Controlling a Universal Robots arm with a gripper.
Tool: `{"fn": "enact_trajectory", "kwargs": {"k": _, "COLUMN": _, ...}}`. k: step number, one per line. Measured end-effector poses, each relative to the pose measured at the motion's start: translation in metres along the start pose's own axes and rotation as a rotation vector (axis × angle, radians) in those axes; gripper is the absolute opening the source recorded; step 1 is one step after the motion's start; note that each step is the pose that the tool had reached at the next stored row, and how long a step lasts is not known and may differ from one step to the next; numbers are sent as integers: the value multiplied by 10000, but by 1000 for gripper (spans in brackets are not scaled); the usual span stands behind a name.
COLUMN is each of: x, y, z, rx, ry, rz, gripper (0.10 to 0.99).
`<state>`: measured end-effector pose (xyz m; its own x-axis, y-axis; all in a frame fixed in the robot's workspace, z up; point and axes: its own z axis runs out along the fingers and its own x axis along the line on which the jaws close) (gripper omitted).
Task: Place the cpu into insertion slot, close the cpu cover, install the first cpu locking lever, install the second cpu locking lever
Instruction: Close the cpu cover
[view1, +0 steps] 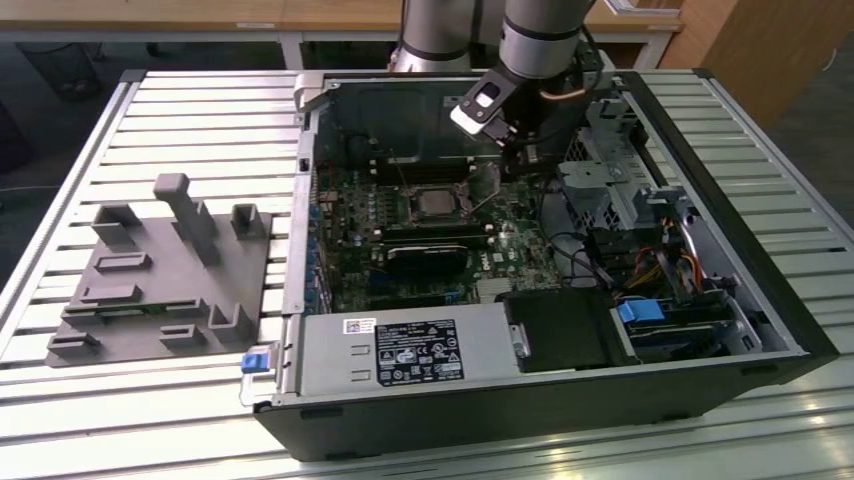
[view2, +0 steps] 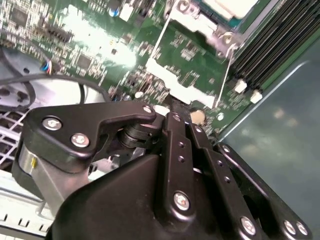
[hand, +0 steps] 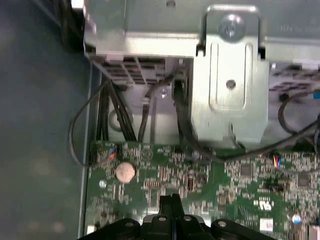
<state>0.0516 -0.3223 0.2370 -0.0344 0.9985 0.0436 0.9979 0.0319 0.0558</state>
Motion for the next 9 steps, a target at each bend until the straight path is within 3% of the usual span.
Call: {"fn": "enact_trajectory", "kwargs": {"k": 9, "x": 7, "y": -209, "z": -11, "rx": -1, "ry": 1, "rz": 1, "gripper": 106}}
